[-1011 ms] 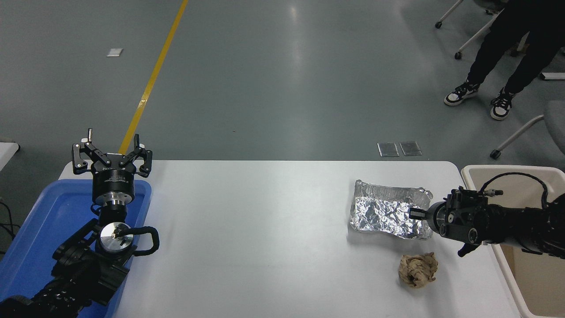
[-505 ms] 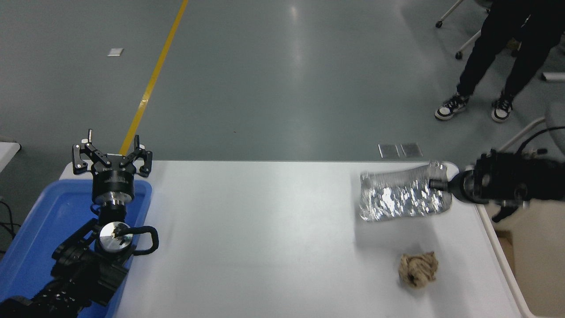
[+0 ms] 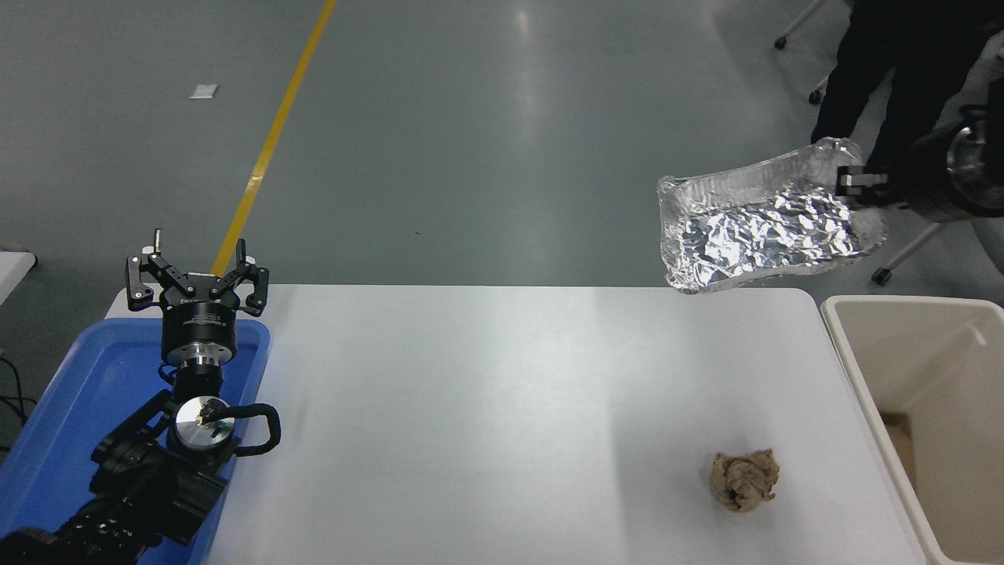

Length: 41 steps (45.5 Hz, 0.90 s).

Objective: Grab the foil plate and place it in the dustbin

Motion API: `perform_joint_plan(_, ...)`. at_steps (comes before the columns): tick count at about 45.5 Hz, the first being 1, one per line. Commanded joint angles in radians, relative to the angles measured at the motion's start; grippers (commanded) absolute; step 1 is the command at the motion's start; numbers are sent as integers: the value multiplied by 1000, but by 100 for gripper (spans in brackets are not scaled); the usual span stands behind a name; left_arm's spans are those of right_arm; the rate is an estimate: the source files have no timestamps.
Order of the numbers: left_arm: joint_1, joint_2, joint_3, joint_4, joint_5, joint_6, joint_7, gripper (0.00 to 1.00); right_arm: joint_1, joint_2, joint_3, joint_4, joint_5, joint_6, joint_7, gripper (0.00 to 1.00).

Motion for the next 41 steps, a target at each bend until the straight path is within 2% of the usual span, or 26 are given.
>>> perform_joint_plan(1, 0, 3, 0, 0, 0, 0, 0, 99, 111, -4, -107, -7, -4, 67, 1, 0)
perform_joint_plan(10, 0, 3, 0, 0, 0, 0, 1, 99, 11, -30, -247, -160, -10, 50, 1, 0)
perform_joint_plan(20, 0, 3, 0, 0, -2, 0, 1, 99, -371, -252, -210, -528, -58, -36, 14, 0)
perform_joint_plan(25, 0, 3, 0, 0, -2, 0, 0, 99, -670, -336, -8, -697, -56, -125, 19, 0)
perform_joint_plan(28, 0, 3, 0, 0, -2, 0, 0, 99, -886, -344, 151, -803, -49, -160, 19, 0)
perform_joint_plan(34, 0, 3, 0, 0, -2, 0, 0, 99, -1276, -321, 530, -972, -44, -171, 16, 0)
perform_joint_plan(41, 0, 0, 0, 0, -2, 0, 0, 99, -1560, -206, 816, -1141, -43, -176, 7, 0)
